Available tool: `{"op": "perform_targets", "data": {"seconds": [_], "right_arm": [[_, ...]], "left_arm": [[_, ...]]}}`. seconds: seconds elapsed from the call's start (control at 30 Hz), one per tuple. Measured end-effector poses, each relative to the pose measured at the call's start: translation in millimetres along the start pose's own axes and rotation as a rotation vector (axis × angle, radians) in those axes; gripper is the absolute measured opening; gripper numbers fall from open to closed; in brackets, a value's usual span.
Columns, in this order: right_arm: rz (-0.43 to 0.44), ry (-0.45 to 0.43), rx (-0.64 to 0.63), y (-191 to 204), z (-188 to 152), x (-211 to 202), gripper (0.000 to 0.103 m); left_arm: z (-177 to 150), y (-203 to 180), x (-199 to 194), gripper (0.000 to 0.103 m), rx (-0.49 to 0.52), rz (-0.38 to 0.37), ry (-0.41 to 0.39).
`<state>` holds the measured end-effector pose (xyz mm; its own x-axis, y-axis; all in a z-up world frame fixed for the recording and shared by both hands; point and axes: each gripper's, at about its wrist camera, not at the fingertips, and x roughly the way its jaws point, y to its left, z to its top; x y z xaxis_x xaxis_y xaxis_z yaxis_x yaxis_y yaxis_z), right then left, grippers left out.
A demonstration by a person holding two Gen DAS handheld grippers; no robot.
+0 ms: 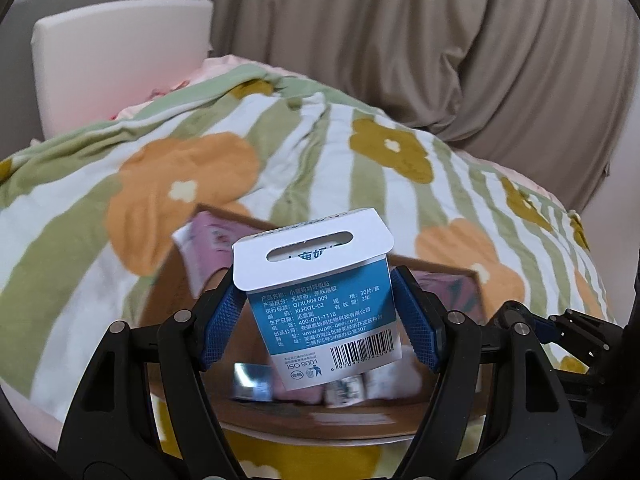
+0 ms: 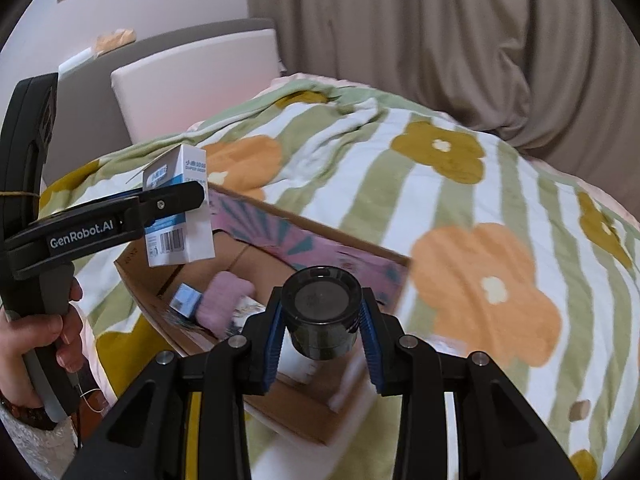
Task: Organize objects
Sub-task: 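Lift and carry the SUPER DEER box and black jar over the cardboard box, then open both tools to drop the SUPER DEER box and black jar into the box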
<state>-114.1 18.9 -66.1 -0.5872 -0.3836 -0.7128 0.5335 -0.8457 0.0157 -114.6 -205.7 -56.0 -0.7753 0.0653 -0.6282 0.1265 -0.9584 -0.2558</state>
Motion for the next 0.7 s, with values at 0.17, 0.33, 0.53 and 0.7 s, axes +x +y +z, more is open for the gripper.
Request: {"op": "perform_targets", "data": {"seconds": [0.17,0.33,0.53,0.7], "right_arm": [[0.029,0.022,-0.027,26.7,5.7,29.6,0.033],[0.045,0.053,-0.043,43.8,6.6,55.9,0.033],[0.050,0.087,-0.052,49.9,3.5,74.2,0.033],[0.047,0.088,-0.048,48.5,4.6,77.1,0.033]], "left_arm": [[-6.3,32.0,10.1,0.071,-0.019,0.016,0.024],[-15.4,50.5,25.0,0.071,-0.047,0.012,0.051],[-22.7,51.0,39.2,0.071,-0.049,-0.006,0.072],[-20.4,45.0,45.7,0.071,-0.027,-0.003,0.080]]}}
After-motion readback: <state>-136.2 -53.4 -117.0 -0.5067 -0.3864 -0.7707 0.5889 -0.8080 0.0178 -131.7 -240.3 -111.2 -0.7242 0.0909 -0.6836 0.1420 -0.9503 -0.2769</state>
